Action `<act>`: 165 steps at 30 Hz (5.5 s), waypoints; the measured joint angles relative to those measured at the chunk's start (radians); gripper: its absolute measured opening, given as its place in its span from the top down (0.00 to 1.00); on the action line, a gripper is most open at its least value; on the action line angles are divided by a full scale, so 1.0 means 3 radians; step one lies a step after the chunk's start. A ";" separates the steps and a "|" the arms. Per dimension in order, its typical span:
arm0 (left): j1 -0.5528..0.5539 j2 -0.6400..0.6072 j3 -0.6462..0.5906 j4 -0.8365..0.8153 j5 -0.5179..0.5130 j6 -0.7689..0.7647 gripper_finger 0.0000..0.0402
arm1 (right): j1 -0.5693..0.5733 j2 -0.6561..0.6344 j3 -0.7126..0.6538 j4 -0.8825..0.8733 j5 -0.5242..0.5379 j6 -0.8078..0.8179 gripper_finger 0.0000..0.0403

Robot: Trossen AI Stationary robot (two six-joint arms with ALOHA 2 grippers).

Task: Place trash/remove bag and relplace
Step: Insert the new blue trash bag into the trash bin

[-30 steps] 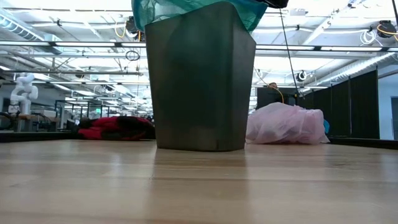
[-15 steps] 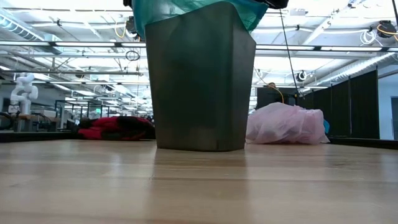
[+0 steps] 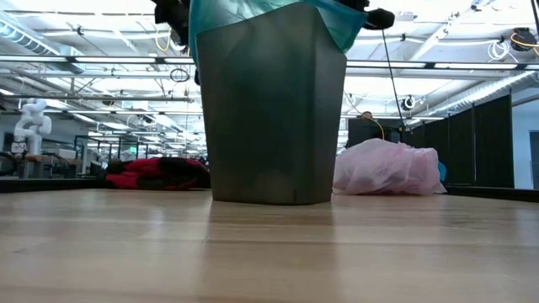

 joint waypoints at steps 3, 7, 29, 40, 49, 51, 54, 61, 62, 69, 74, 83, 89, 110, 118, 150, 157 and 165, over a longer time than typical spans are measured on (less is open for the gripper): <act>-0.0003 0.0100 -0.0002 0.0027 0.0019 0.0003 1.00 | -0.0133 0.0000 -0.0114 -0.0003 -0.0214 -0.0096 1.00; -0.0006 0.0232 -0.0004 0.0085 0.0131 0.0003 1.00 | -0.0258 0.0005 -0.0435 0.0046 -0.0505 -0.0191 1.00; -0.0025 0.0340 -0.0005 -0.0137 0.0873 0.0204 0.98 | -0.0292 -0.0198 -0.0898 0.0416 -0.1110 -0.0461 1.00; -0.0031 0.0340 -0.0005 -0.0120 0.0601 0.0272 0.73 | -0.0301 -0.0182 -0.0898 0.0297 -0.1123 -0.0640 0.94; -0.0031 0.0340 -0.0004 -0.0101 0.0523 0.0271 0.68 | -0.0369 -0.0186 -0.0898 0.0296 -0.1122 -0.0829 0.79; -0.0031 0.0340 -0.0004 -0.0096 0.0521 0.0269 0.68 | -0.0391 -0.0218 -0.0898 0.0299 -0.1121 -0.0883 0.75; -0.0031 0.0340 -0.0004 -0.0075 0.0518 0.0266 0.68 | -0.0410 -0.0313 -0.0854 0.0294 -0.1121 -0.0933 0.69; -0.0031 0.0340 -0.0002 -0.0018 0.0482 0.0267 0.68 | -0.0434 -0.0567 -0.0668 0.0252 -0.1091 -0.0979 0.59; -0.0031 0.0340 -0.0002 -0.0018 0.0457 0.0268 0.68 | -0.0434 -0.0603 -0.0653 0.0251 -0.1090 -0.0977 0.58; -0.0031 0.0340 -0.0001 -0.0019 0.0346 0.0267 0.68 | -0.0100 -0.0840 -0.0547 0.0882 -0.1199 -0.1278 0.59; -0.0031 0.0340 -0.0001 -0.0019 0.0346 0.0267 0.68 | 0.0357 -0.0812 -0.0540 0.1634 -0.1195 -0.1541 0.74; -0.0031 0.0340 -0.0001 -0.0034 0.0346 0.0272 0.68 | 0.0548 -0.0230 -0.0545 0.1618 -0.1179 -0.1272 0.97; -0.0031 0.0340 -0.0001 -0.0034 0.0330 0.0273 0.68 | 0.0678 -0.0120 -0.0546 0.1825 -0.1781 -0.1157 1.00; -0.0024 0.0339 -0.0001 -0.0021 0.0081 0.0294 0.68 | 0.1343 0.0015 -0.0554 0.1509 -0.1296 -0.0811 1.00; -0.0024 0.0340 -0.0001 -0.0021 0.0080 0.0293 0.68 | 0.1491 -0.0070 -0.0562 0.1776 -0.1036 -0.0790 1.00; -0.0025 0.0340 -0.0001 -0.0026 0.0081 0.0287 0.68 | 0.1317 0.0030 -0.0378 0.1293 -0.1289 -0.0990 1.00; -0.0025 0.0340 -0.0001 -0.0021 0.0081 0.0284 0.68 | 0.1369 0.0172 -0.0379 0.1264 -0.1265 -0.0898 1.00; -0.0025 0.0339 -0.0001 -0.0033 0.0081 0.0270 0.68 | 0.1419 0.0254 -0.0382 0.1032 -0.1013 -0.0868 1.00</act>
